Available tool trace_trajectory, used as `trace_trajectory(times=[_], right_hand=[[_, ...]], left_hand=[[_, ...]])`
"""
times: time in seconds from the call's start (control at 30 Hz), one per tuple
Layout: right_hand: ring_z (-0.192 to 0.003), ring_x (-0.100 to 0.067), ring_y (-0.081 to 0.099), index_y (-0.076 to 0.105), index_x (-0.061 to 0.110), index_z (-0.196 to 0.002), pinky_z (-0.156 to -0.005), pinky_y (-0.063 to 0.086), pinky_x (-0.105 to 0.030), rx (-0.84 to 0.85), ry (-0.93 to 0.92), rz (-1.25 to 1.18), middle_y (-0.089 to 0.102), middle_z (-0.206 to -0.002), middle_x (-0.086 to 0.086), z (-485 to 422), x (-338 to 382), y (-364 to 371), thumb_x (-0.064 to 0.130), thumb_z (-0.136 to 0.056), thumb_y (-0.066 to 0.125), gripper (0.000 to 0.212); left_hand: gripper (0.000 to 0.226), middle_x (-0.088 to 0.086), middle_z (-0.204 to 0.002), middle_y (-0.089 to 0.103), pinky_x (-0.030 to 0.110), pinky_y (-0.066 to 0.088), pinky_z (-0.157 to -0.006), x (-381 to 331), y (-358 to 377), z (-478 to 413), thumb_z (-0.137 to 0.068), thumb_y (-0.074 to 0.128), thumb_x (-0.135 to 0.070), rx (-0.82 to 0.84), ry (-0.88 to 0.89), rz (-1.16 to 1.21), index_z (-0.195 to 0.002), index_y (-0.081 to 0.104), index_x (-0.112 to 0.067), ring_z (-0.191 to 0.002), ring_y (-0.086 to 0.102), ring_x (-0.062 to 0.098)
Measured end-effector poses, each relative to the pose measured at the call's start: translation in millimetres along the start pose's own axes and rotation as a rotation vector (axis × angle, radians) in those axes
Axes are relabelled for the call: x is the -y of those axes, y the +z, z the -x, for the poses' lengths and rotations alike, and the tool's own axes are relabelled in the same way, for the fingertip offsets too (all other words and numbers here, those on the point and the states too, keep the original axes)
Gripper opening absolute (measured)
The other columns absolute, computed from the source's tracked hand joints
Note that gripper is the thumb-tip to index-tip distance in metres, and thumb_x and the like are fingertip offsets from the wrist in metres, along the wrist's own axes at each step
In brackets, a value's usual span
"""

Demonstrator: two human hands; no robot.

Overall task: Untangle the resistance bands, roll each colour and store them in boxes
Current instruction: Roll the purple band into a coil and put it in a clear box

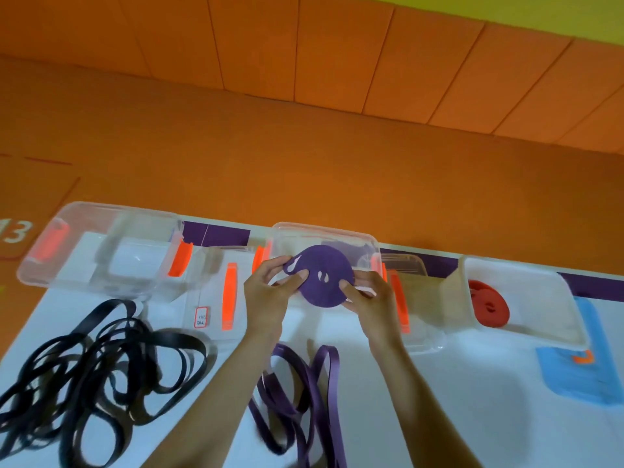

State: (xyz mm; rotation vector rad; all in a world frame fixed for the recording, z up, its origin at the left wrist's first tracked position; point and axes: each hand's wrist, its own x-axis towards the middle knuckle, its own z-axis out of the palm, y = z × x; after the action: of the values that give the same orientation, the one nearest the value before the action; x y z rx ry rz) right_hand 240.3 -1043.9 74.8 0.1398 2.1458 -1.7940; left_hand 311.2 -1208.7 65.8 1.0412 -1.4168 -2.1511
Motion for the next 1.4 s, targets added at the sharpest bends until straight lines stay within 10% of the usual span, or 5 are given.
trace_trajectory(times=[0.3,0.57,1.0,1.4], right_hand=[[-0.090,-0.035,0.074,0.074,-0.001,-0.107,-0.082,0.062,-0.053,0.229,0.118,0.596,0.076,-0.095,-0.019,-99,-26,10,0.017,-0.097,0.070,0.021],[-0.088,-0.036,0.077,0.058,-0.001,-0.121,-0.077,0.066,-0.047,0.388,0.362,0.740,0.072,-0.113,-0.020,-131,-52,26,0.024,-0.096,0.073,0.038],[-0.105,-0.037,0.071,0.060,-0.001,-0.128,-0.090,0.059,-0.041,0.527,0.414,0.865,0.069,-0.119,-0.019,-147,-82,44,0.036,-0.098,0.067,0.049],[-0.110,-0.023,0.069,0.061,0.021,-0.136,-0.093,0.054,-0.034,0.328,-0.238,0.950,0.070,-0.128,-0.002,-85,-20,20,0.034,-0.104,0.057,0.035]], left_hand=[[0.036,0.017,-0.100,0.077,0.044,0.065,-0.078,40,41,-93,-0.073,0.089,0.012,-0.048,-0.112,-0.284,-0.104,0.073,0.001,-0.094,0.074,0.040],[0.037,0.026,-0.106,0.078,0.056,0.060,-0.097,95,46,-138,-0.071,0.093,0.005,-0.150,-0.288,-0.490,-0.106,0.078,0.003,-0.100,0.076,0.038],[0.037,0.006,-0.110,0.080,0.033,0.055,-0.092,108,46,-158,-0.076,0.094,-0.016,-0.080,-0.265,-0.952,-0.111,0.081,-0.012,-0.105,0.075,0.026],[0.037,0.016,-0.123,0.066,0.022,0.041,-0.079,76,56,-129,-0.088,0.075,-0.005,0.151,-0.039,-1.247,-0.124,0.065,-0.001,-0.116,0.063,0.030]])
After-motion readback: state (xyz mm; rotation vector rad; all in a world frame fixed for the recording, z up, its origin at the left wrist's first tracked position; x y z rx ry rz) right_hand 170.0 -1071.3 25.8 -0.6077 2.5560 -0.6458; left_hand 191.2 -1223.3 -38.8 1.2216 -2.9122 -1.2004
